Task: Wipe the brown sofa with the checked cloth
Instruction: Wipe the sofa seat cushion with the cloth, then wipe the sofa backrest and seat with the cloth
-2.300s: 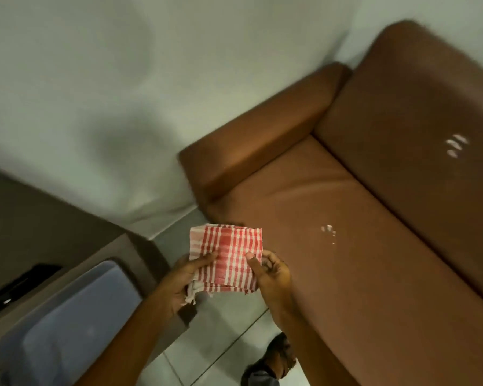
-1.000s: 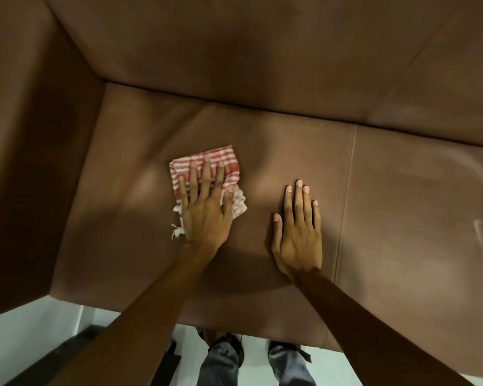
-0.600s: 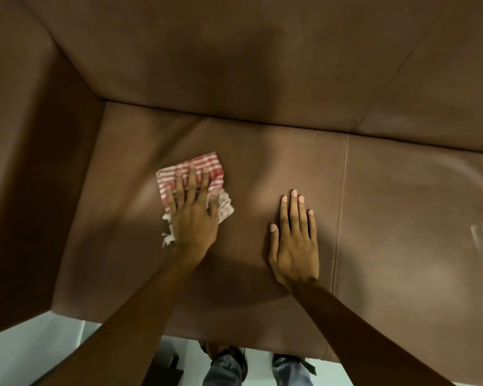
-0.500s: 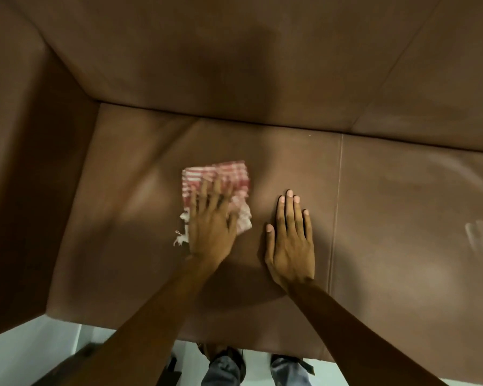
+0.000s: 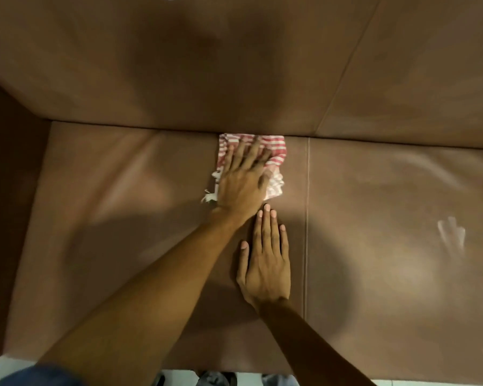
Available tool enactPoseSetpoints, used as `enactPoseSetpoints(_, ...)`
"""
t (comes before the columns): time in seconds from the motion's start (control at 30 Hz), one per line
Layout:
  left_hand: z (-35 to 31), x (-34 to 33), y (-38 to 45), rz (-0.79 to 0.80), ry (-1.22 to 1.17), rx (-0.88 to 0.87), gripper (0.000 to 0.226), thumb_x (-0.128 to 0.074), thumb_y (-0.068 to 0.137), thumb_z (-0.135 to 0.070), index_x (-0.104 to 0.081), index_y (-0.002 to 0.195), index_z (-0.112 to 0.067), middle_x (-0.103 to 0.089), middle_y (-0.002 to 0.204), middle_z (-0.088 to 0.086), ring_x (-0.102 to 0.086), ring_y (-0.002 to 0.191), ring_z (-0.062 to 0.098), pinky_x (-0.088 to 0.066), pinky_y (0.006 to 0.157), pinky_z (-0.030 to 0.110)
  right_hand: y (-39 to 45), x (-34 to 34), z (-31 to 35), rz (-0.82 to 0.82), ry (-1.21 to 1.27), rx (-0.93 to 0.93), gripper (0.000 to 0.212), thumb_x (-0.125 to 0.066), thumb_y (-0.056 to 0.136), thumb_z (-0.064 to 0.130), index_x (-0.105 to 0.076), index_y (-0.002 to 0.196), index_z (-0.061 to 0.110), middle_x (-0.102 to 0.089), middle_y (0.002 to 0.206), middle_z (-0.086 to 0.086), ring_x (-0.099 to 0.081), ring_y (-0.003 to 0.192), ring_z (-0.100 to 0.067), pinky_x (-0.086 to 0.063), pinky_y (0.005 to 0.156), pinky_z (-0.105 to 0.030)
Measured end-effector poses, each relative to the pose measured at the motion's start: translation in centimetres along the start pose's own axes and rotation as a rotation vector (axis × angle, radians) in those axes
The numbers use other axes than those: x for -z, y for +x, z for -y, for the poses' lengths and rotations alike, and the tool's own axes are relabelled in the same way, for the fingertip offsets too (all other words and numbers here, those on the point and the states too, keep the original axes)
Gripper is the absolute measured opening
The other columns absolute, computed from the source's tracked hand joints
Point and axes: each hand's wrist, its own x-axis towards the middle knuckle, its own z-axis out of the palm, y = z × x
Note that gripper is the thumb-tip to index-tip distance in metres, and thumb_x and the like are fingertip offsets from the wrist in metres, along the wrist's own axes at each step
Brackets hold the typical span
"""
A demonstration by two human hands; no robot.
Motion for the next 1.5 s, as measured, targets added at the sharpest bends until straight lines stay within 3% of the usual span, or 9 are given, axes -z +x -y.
enactPoseSetpoints(0.17, 5.7, 0.5, -1.2, 0.026, 0.065, -0.298, 0.057, -0.027, 0.113, -0.042, -0.03, 0.167, -0.027, -0.025, 0.178, -0.002, -0.019, 0.167, 0.022, -0.015, 0.138, 0.048, 0.0, 0.0, -0.1, -0.005, 0.0, 0.004, 0.076, -0.031, 0.113, 0.041, -0.008, 0.178, 0.009, -0.002, 0.189, -0.007, -0.003, 0.177, -0.02, -0.006, 0.143, -0.043)
enactPoseSetpoints(0.37, 7.0, 0.6, -2.2, -0.101, 0.075, 0.079, 0.054, -0.036, 0.113, -0.04, -0.036, 0.165, -0.025, -0.029, 0.177, -0.003, -0.022, 0.167, 0.024, -0.018, 0.136, 0.053, 0.0, -0.3, -0.2, -0.011, -0.014, 0.009, 0.076, -0.029, 0.112, 0.041, -0.007, 0.178, 0.008, 0.001, 0.189, -0.007, -0.002, 0.177, -0.021, -0.005, 0.143, -0.042)
enactPoseSetpoints(0.63, 9.0, -0.8, -11.2, -0.034, 0.046, -0.138, 0.054, -0.032, 0.115, -0.042, -0.034, 0.166, -0.026, -0.028, 0.178, -0.004, -0.019, 0.167, 0.022, -0.02, 0.136, 0.051, 0.1, -0.1, 0.2, -0.01, -0.005, 0.01, 0.076, -0.03, 0.112, 0.041, -0.009, 0.177, 0.007, -0.001, 0.189, -0.008, -0.006, 0.177, -0.023, -0.008, 0.143, -0.044)
enactPoseSetpoints(0.9, 7.9, -0.8, -12.7, -0.17, -0.037, 0.507, 0.054, -0.038, 0.111, -0.035, -0.038, 0.164, -0.027, -0.03, 0.177, -0.007, -0.023, 0.166, 0.025, -0.014, 0.136, 0.051, 0.1, 0.1, 0.3, -0.031, -0.011, 0.025, 0.074, -0.025, 0.113, 0.042, -0.007, 0.178, 0.009, -0.003, 0.189, -0.008, -0.005, 0.177, -0.022, -0.007, 0.143, -0.043)
enactPoseSetpoints(1.1, 5.5, -2.0, -17.5, -0.15, -0.15, 0.128, 0.05, -0.041, 0.111, -0.026, -0.047, 0.16, -0.021, -0.037, 0.173, -0.004, -0.027, 0.165, 0.018, -0.024, 0.135, 0.044, 0.2, 2.2, -0.4, -0.006, 0.126, 0.087, 0.07, -0.03, 0.114, 0.038, -0.015, 0.178, 0.012, -0.007, 0.188, -0.002, -0.011, 0.176, -0.019, -0.016, 0.141, -0.045)
enactPoseSetpoints(1.2, 4.1, -0.6, -18.3, -0.321, -0.563, 0.451, 0.039, -0.046, 0.111, -0.016, -0.063, 0.146, -0.018, -0.061, 0.155, 0.0, -0.053, 0.15, 0.018, -0.035, 0.124, 0.02, 2.9, 5.2, -0.9, -0.109, 0.198, 0.176, 0.07, -0.037, 0.114, 0.036, -0.017, 0.177, 0.012, -0.011, 0.188, -0.002, -0.013, 0.176, -0.02, -0.023, 0.14, -0.048)
enactPoseSetpoints(1.3, 3.7, 4.8, -13.4, -0.614, -0.933, 0.949, 0.037, -0.049, 0.112, -0.03, -0.072, 0.133, -0.011, -0.08, 0.125, 0.011, -0.074, 0.122, 0.029, -0.055, 0.106, 0.036, 9.2, 10.1, 0.1, -0.281, 0.253, 0.209, 0.073, -0.04, 0.114, 0.036, -0.017, 0.176, 0.006, -0.011, 0.188, -0.008, -0.01, 0.176, -0.025, -0.021, 0.142, -0.051)
enactPoseSetpoints(1.4, 4.2, 12.2, -6.2, -0.966, -1.123, 0.835, 0.031, -0.044, 0.115, -0.029, -0.072, 0.125, -0.019, -0.079, 0.117, -0.017, -0.072, 0.115, -0.002, -0.057, 0.103, 0.037, 17.0, 15.2, 2.3, -0.462, 0.299, 0.257, 0.074, -0.034, 0.117, 0.041, -0.01, 0.177, 0.004, -0.005, 0.188, -0.013, -0.002, 0.177, -0.027, -0.007, 0.144, -0.045)
enactPoseSetpoints(1.5, 6.1, 17.2, 0.8, -1.126, -0.93, 0.532, 0.053, -0.039, 0.114, -0.041, -0.06, 0.147, -0.006, -0.065, 0.152, 0.01, -0.058, 0.146, 0.026, -0.047, 0.121, 0.045, 24.3, 18.8, 3.6, -0.666, 0.226, 0.285, 0.076, -0.036, 0.117, 0.043, -0.007, 0.177, 0.005, -0.004, 0.186, -0.019, 0.005, 0.176, -0.026, -0.001, 0.143, -0.046)
